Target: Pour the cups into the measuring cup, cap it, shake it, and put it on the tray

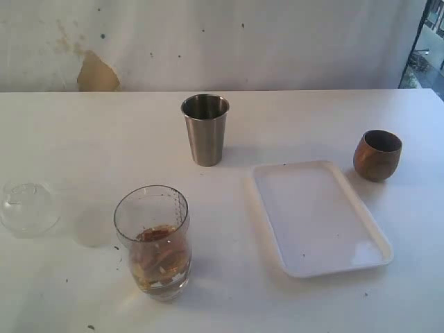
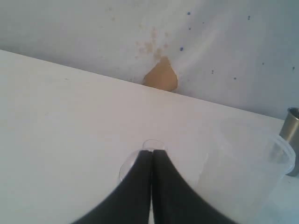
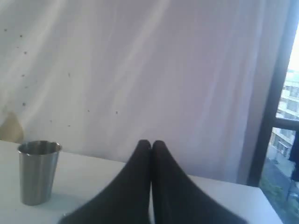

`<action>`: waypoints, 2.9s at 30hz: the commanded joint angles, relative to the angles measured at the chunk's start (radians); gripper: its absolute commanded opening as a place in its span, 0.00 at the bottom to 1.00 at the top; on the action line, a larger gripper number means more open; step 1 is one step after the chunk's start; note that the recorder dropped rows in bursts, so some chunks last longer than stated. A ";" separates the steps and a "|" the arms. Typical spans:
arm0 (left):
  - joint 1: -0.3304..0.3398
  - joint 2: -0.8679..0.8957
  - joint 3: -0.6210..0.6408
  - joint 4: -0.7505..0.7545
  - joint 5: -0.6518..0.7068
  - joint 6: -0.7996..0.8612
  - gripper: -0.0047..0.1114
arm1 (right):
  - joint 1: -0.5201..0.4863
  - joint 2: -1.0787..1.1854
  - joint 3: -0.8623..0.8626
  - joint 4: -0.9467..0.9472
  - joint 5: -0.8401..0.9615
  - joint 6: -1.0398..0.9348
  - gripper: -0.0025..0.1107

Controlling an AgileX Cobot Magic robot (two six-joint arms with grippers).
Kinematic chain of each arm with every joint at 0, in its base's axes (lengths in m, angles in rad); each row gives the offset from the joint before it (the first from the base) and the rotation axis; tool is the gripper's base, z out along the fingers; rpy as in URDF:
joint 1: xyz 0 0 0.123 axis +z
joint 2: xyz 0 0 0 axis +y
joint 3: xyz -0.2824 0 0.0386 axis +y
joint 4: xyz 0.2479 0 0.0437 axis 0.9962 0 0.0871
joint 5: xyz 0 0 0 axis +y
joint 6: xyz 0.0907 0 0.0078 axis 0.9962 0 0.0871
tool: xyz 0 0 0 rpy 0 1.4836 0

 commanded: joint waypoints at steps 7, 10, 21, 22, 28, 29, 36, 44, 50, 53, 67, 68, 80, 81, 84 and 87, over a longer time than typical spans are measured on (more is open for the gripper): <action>0.001 -0.005 0.000 0.006 -0.013 -0.003 0.05 | -0.078 -0.021 0.081 -0.015 0.186 0.048 0.02; 0.001 -0.005 0.000 0.006 -0.014 -0.003 0.05 | -0.078 -0.045 0.081 -0.030 0.285 0.013 0.02; 0.001 -0.005 0.000 0.006 -0.014 -0.003 0.05 | -0.078 -0.053 0.081 -0.016 0.434 0.041 0.02; 0.001 -0.005 0.000 0.006 -0.014 -0.003 0.05 | -0.078 -0.053 0.081 -0.016 0.434 0.041 0.02; 0.001 -0.005 0.000 0.006 -0.014 -0.003 0.05 | -0.078 -0.053 0.081 -0.016 0.434 0.052 0.02; 0.001 -0.005 0.000 0.006 -0.014 -0.003 0.05 | -0.078 -0.053 0.081 -0.016 0.434 0.052 0.02; 0.001 -0.005 0.000 0.033 -0.014 0.059 0.05 | -0.078 -0.053 0.081 -0.006 0.434 0.052 0.02; 0.001 -0.005 0.000 0.033 -0.025 0.079 0.05 | -0.078 -0.053 0.081 -0.006 0.434 0.052 0.02; 0.001 -0.005 0.000 0.022 -0.368 -0.024 0.05 | -0.078 -0.053 0.081 -0.006 0.434 0.052 0.02; 0.001 -0.005 0.000 0.031 -0.513 -0.144 0.05 | -0.078 -0.053 0.081 -0.006 0.434 0.052 0.02; 0.001 0.476 -0.368 0.008 -0.061 -0.093 0.61 | -0.078 -0.053 0.081 -0.006 0.434 0.052 0.02; 0.001 0.535 -0.401 0.008 -0.005 -0.083 0.61 | -0.078 -0.053 0.081 -0.006 0.434 0.052 0.02; 0.001 1.157 -0.815 -0.037 0.487 0.002 0.61 | -0.078 -0.053 0.081 -0.006 0.434 0.052 0.02; 0.001 1.202 -0.838 -0.061 0.508 0.030 0.61 | -0.078 -0.053 0.081 -0.006 0.434 0.052 0.02; 0.001 1.291 -0.889 -0.180 0.518 0.151 0.61 | -0.078 -0.053 0.081 -0.006 0.434 0.052 0.02; 0.001 1.370 -0.930 -0.255 0.516 0.247 0.61 | -0.078 -0.053 0.081 -0.006 0.434 0.052 0.02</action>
